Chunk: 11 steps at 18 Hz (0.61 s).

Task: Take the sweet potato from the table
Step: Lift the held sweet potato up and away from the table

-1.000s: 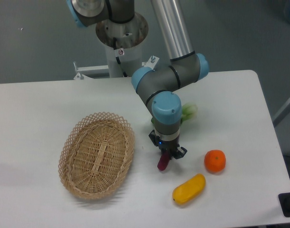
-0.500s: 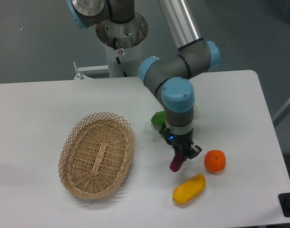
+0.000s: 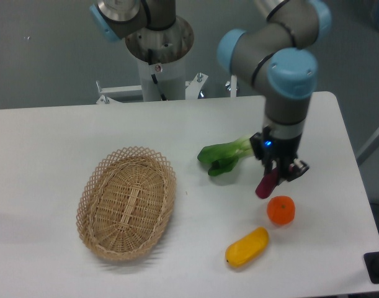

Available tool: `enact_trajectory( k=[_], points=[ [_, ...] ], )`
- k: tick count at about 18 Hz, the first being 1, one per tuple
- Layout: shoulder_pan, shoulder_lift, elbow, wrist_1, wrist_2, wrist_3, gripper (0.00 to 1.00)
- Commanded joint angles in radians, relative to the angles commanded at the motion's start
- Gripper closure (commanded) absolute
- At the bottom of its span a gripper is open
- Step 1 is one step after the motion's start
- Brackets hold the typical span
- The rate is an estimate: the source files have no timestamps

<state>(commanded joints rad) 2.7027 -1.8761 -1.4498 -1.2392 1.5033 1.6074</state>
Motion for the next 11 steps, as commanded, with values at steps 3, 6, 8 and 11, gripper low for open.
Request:
enact_trajectory(
  k=[3,6,8,11],
  points=[
    [0.038,0.002,0.017,-0.023,-0.023,0.043,0.76],
    [0.066,0.003,0.017,-0.032,-0.037,0.083,0.76],
    [0.075,0.009,0.017,-0.036,-0.037,0.091,0.76],
    [0.078,0.009,0.017,-0.034,-0.037,0.091,0.76]
  ],
)
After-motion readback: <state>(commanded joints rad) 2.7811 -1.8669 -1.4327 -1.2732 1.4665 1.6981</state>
